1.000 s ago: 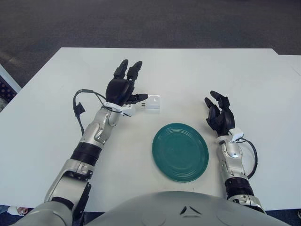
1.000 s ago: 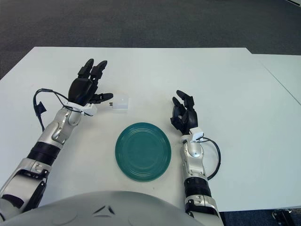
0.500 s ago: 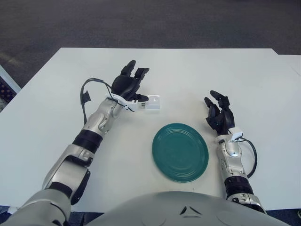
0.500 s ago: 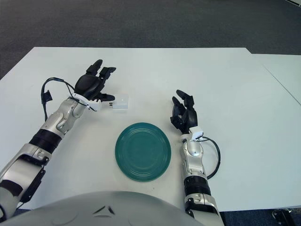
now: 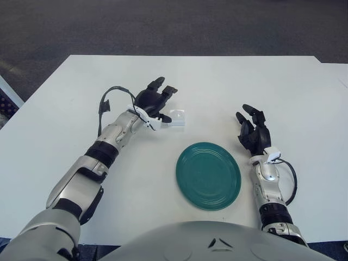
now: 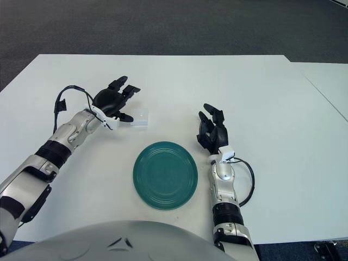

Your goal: Put the charger into the plate.

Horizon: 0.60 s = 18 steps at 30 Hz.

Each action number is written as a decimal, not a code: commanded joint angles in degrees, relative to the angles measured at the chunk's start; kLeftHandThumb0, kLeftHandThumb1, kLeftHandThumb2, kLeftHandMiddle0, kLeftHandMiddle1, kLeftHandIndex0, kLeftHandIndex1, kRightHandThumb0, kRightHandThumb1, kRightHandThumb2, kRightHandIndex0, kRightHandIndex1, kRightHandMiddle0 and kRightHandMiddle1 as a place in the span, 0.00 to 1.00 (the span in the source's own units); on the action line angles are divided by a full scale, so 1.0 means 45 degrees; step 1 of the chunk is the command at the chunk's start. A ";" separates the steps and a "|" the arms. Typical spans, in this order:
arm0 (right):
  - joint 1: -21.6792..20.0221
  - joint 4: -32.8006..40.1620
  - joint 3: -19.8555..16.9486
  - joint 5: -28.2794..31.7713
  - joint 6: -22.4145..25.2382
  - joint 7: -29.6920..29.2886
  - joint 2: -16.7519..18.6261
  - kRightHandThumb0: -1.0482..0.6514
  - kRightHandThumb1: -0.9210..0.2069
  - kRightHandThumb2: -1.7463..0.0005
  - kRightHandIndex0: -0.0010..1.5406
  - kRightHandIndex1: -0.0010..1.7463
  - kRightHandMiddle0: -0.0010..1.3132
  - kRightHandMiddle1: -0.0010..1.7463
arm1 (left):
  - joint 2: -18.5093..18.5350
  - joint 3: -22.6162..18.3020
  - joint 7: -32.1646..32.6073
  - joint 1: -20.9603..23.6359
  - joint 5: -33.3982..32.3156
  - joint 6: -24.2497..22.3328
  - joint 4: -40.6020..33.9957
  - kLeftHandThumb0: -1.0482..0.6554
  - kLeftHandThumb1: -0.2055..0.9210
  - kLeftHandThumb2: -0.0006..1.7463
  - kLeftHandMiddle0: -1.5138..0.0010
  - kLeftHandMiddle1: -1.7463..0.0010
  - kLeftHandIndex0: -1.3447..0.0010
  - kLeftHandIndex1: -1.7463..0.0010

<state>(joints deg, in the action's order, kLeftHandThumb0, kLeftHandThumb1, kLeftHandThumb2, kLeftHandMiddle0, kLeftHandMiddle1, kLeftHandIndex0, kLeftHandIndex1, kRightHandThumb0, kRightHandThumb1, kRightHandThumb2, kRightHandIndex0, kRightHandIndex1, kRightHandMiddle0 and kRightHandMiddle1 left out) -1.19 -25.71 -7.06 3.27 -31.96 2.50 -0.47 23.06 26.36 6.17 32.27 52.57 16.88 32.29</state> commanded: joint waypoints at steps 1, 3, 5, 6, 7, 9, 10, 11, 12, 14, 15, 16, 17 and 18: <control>0.1224 -0.1944 0.0246 0.0004 0.0284 0.0026 0.0630 0.16 0.00 0.60 0.26 0.01 0.00 0.48 | 0.0124 0.0174 -0.0342 0.0515 -0.0226 0.0153 0.0336 0.00 1.00 0.20 0.98 0.99 1.00 0.59; 0.1216 -0.1979 0.0250 -0.0026 0.0298 0.0019 0.0602 0.16 0.00 0.59 0.26 0.01 0.00 0.47 | 0.0107 0.0297 -0.0688 0.0708 -0.0255 0.0229 0.0439 0.00 1.00 0.21 0.97 0.99 1.00 0.59; 0.1202 -0.2012 0.0252 -0.0045 0.0300 0.0010 0.0592 0.15 0.00 0.59 0.26 0.01 0.00 0.47 | 0.0107 0.0367 -0.0879 0.0822 -0.0272 0.0285 0.0512 0.00 1.00 0.21 0.97 0.99 1.00 0.58; 0.1195 -0.2034 0.0248 -0.0045 0.0302 0.0007 0.0590 0.15 0.00 0.59 0.26 0.01 0.00 0.47 | 0.0097 0.0384 -0.0979 0.0880 -0.0316 0.0329 0.0591 0.00 1.00 0.21 0.97 0.99 1.00 0.58; 0.1189 -0.2049 0.0246 -0.0045 0.0304 0.0006 0.0589 0.15 0.00 0.59 0.26 0.01 0.00 0.47 | 0.0088 0.0395 -0.1055 0.0923 -0.0348 0.0363 0.0650 0.00 1.00 0.21 0.97 0.99 1.00 0.57; 0.1171 -0.2082 0.0243 -0.0048 0.0318 -0.0007 0.0597 0.15 0.00 0.59 0.26 0.01 0.00 0.47 | 0.0084 0.0414 -0.1229 0.1006 -0.0420 0.0448 0.0769 0.00 1.00 0.21 0.96 0.99 1.00 0.57; 0.1159 -0.2100 0.0244 -0.0053 0.0320 -0.0020 0.0604 0.15 0.00 0.59 0.26 0.01 0.00 0.47 | 0.0059 0.0422 -0.1309 0.1066 -0.0467 0.0491 0.0880 0.00 1.00 0.21 0.96 0.99 1.00 0.56; 0.1152 -0.2112 0.0244 -0.0057 0.0320 -0.0028 0.0609 0.15 0.00 0.59 0.26 0.01 0.00 0.47 | 0.0041 0.0427 -0.1363 0.1111 -0.0502 0.0522 0.0963 0.00 1.00 0.21 0.96 0.99 1.00 0.57; 0.1149 -0.2121 0.0244 -0.0060 0.0316 -0.0034 0.0612 0.15 0.00 0.59 0.26 0.01 0.00 0.47 | 0.0009 0.0432 -0.1416 0.1161 -0.0550 0.0550 0.1064 0.00 1.00 0.21 0.96 0.99 1.00 0.57; 0.1137 -0.2155 0.0245 -0.0072 0.0292 -0.0053 0.0624 0.15 0.00 0.59 0.26 0.01 0.00 0.47 | -0.0037 0.0427 -0.1537 0.1237 -0.0685 0.0614 0.1246 0.00 1.00 0.21 0.96 0.99 1.00 0.58; 0.1134 -0.2168 0.0245 -0.0077 0.0277 -0.0060 0.0628 0.15 0.00 0.59 0.27 0.01 0.00 0.48 | -0.0058 0.0422 -0.1604 0.1267 -0.0760 0.0645 0.1321 0.00 1.00 0.20 0.96 0.99 1.00 0.58; 0.1130 -0.2181 0.0246 -0.0079 0.0258 -0.0068 0.0637 0.15 0.00 0.59 0.27 0.01 0.00 0.48 | -0.0107 0.0396 -0.1750 0.1309 -0.0913 0.0681 0.1449 0.00 1.00 0.20 0.96 0.99 1.00 0.59; 0.1128 -0.2190 0.0246 -0.0079 0.0245 -0.0073 0.0643 0.15 0.00 0.59 0.27 0.01 0.00 0.48 | -0.0141 0.0383 -0.1849 0.1344 -0.1024 0.0707 0.1544 0.00 1.00 0.19 0.96 1.00 1.00 0.60; 0.1130 -0.2194 0.0244 -0.0075 0.0237 -0.0081 0.0652 0.15 0.00 0.59 0.27 0.01 0.00 0.48 | -0.0191 0.0355 -0.2022 0.1386 -0.1196 0.0766 0.1665 0.00 1.00 0.19 0.96 1.00 1.00 0.60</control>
<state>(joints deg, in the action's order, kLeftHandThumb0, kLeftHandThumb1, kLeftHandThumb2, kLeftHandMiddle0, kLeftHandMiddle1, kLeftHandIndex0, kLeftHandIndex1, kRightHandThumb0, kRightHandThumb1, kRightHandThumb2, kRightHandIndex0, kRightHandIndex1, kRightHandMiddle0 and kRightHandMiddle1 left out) -1.61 -26.18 -7.06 3.23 -32.07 2.40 -0.49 22.44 27.71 -0.55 36.60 49.30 19.70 37.50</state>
